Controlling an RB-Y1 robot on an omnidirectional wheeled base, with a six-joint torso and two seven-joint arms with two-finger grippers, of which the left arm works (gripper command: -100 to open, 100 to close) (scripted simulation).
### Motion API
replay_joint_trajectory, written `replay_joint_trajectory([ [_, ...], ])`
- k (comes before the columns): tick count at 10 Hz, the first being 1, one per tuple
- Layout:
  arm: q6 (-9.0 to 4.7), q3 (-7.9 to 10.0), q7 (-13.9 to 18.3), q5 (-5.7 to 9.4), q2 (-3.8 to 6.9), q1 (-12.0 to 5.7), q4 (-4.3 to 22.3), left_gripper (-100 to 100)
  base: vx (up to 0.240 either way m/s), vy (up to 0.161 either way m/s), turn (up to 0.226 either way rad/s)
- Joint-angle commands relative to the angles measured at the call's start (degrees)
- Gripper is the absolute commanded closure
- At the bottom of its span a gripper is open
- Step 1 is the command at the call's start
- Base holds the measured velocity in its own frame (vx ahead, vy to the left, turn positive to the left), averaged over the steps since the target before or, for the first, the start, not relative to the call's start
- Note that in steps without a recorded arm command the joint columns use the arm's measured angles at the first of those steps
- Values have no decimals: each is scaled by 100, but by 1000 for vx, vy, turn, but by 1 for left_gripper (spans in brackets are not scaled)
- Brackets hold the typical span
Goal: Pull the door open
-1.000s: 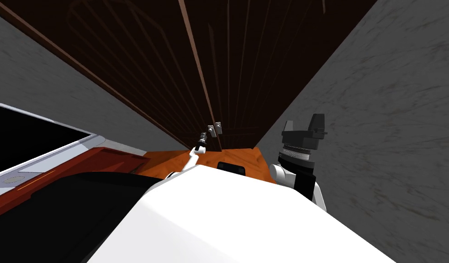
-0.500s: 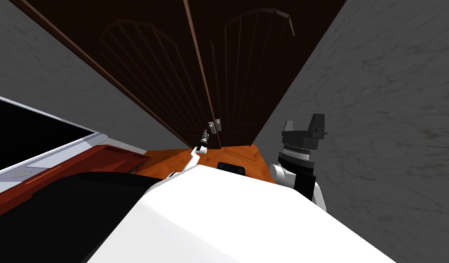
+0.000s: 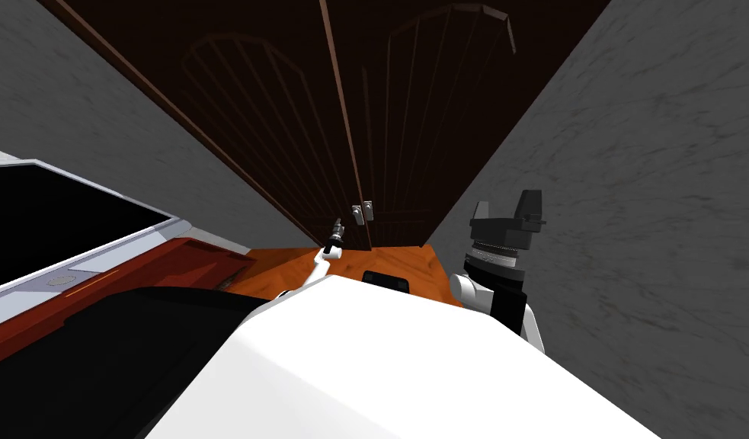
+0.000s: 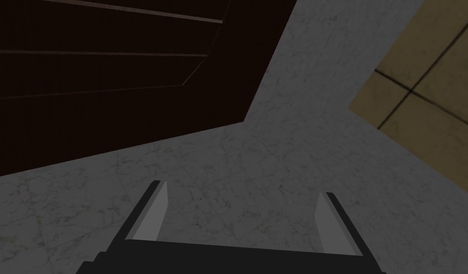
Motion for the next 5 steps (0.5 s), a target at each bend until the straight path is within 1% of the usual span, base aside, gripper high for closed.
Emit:
replay_joint_trajectory([
  [1,-72,1,7,0,1,-54,93,-100,166,41,-48],
  [3,-85,-52,0,-12,-46,-145,77,-100,189,16,-92],
  [4,-90,-92,-2,-20,-75,-199,60,-100,198,-16,-97],
  [5,-98,-157,-4,-32,-119,-281,32,-100,211,-77,-186],
])
